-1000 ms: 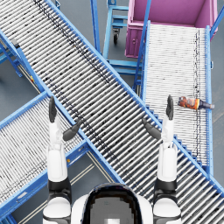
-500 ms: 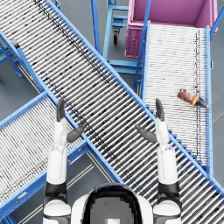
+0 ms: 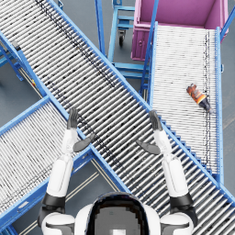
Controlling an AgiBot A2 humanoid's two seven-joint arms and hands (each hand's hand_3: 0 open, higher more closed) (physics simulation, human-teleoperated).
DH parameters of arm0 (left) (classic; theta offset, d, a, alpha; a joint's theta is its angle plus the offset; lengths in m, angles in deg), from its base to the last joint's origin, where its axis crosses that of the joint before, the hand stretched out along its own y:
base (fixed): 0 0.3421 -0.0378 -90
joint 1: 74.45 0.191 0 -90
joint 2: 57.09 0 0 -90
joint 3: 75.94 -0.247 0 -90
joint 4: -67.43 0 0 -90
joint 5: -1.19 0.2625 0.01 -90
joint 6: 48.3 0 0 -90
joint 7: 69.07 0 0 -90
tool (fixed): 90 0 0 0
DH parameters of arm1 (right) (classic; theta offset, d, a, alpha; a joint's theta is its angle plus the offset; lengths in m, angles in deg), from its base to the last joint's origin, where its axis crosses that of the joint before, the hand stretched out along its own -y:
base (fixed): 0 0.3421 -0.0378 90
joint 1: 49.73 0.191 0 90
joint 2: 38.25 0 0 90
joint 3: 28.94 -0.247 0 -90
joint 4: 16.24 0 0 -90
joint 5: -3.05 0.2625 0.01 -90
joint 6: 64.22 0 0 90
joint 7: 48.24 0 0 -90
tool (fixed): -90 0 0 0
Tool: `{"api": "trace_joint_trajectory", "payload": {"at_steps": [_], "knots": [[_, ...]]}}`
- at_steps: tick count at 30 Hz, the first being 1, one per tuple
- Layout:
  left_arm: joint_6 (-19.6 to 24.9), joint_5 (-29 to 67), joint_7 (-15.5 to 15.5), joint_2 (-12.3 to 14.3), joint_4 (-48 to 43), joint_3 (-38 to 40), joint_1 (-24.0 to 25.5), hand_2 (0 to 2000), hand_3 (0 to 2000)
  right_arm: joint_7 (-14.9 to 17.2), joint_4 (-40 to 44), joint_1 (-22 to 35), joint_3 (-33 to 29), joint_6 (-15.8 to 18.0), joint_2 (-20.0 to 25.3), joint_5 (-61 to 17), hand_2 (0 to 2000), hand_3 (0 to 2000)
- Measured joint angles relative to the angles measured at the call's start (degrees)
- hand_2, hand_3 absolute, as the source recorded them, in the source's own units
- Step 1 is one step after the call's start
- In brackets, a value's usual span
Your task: Pick up the oil and place it on the left assembly line, put the cola on the right, and keep Sprite still
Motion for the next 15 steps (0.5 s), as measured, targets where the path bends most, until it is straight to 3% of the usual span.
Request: {"api": "trace_joint_trajectory", "payload": {"at_steps": [15], "knots": [[-0.08, -0.35, 0.08, -0.14, 0.05, -0.19, 0.11, 0, 0, 0.08, 0.00, -0.09, 0.18, 0.07, -0.13, 0.32, 0, 0]]}}
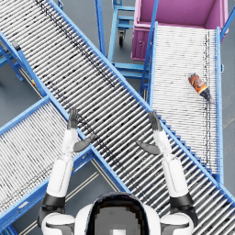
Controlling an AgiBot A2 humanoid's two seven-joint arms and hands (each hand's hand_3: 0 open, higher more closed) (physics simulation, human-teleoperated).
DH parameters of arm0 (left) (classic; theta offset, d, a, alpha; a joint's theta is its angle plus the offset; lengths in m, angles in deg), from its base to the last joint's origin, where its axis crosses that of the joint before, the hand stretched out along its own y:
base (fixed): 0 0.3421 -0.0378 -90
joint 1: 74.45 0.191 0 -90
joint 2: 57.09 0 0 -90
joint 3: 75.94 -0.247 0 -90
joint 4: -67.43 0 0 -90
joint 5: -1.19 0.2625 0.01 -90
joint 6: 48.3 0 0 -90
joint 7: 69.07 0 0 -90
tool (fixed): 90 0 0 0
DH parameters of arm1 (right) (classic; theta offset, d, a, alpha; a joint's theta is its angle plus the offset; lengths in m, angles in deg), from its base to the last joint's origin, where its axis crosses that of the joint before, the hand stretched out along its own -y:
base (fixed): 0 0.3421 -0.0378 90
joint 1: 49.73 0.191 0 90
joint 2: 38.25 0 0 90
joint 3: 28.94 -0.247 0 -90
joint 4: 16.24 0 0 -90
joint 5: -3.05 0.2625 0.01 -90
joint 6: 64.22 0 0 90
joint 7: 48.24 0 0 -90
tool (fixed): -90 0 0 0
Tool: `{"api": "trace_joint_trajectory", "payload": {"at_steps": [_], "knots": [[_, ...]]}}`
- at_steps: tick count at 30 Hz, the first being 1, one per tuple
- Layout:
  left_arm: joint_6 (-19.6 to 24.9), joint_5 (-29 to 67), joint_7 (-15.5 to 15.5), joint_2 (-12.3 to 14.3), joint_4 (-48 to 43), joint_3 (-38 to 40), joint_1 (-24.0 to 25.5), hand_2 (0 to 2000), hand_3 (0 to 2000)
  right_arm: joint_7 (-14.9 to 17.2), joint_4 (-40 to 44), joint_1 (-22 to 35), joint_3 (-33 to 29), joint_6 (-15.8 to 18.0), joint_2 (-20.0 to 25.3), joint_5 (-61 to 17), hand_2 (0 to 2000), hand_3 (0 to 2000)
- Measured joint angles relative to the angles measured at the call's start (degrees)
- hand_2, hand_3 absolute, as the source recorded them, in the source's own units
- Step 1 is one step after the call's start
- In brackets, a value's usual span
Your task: Pick up the oil and place it on the left assembly line, put the cola on the right, and keep Sprite still
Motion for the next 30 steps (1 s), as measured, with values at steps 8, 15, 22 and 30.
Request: {"api": "trace_joint_trajectory", "payload": {"at_steps": [8, 15, 22, 30], "knots": [[0.00, 0.00, 0.00, 0.00, 0.00, 0.00, 0.00, 0, 0, 0.00, 0.00, 0.00, 0.00, 0.00, 0.00, 0.00, 0, 0], [0.00, 0.00, 0.00, 0.00, 0.00, 0.00, 0.00, 0, 0, 0.00, 0.00, 0.00, 0.00, 0.00, 0.00, 0.00, 0, 0], [0.00, 0.00, 0.00, 0.00, 0.00, 0.00, 0.00, 0, 0, 0.00, 0.00, 0.00, 0.00, 0.00, 0.00, 0.00, 0, 0], [0.00, 0.00, 0.00, 0.00, 0.00, 0.00, 0.00, 0, 0, 0.00, 0.00, 0.00, 0.00, 0.00, 0.00, 0.00, 0, 0]]}}
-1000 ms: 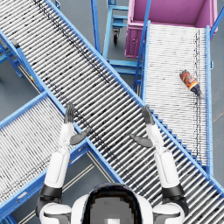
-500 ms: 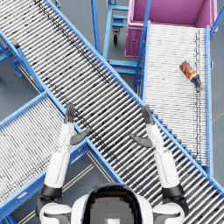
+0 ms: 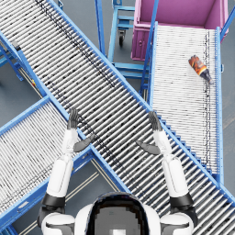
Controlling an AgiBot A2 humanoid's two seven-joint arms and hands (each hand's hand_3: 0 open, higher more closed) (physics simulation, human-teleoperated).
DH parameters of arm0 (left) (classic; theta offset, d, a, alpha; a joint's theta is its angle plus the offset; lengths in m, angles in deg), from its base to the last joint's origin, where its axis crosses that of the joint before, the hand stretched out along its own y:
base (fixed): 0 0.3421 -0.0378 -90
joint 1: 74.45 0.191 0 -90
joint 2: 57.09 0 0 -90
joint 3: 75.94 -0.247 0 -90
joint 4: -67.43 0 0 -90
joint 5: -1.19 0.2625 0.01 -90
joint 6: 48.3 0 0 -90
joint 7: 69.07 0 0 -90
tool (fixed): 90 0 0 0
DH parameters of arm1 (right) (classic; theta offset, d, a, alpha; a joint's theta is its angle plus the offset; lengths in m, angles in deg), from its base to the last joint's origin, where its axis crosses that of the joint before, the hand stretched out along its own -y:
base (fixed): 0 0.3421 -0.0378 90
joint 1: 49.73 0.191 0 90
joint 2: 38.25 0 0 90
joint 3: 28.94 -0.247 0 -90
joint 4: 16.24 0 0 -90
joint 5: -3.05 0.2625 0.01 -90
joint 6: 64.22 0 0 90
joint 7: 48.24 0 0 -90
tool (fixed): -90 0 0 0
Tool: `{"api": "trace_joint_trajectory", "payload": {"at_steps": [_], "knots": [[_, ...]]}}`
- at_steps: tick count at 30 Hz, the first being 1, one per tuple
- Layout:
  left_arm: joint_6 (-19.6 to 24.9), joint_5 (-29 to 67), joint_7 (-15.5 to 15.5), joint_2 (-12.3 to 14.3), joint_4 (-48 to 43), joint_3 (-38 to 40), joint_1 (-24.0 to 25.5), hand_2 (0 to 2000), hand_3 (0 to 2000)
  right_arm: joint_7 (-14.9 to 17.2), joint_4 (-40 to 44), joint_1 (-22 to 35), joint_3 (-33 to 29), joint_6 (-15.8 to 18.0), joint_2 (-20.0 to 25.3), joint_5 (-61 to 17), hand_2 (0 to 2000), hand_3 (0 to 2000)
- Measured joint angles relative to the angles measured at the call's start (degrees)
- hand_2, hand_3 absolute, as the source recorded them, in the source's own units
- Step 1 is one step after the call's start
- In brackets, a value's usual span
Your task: Pick up the oil and place it on the left assembly line, put the cola on the right, and keep Sprite still
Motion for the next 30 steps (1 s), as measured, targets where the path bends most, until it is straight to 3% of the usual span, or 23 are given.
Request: {"api": "trace_joint_trajectory", "payload": {"at_steps": [30], "knots": [[0.00, 0.00, 0.00, 0.00, 0.00, 0.00, 0.00, 0, 0, 0.00, 0.00, 0.00, 0.00, 0.00, 0.00, 0.00, 0, 0]]}}
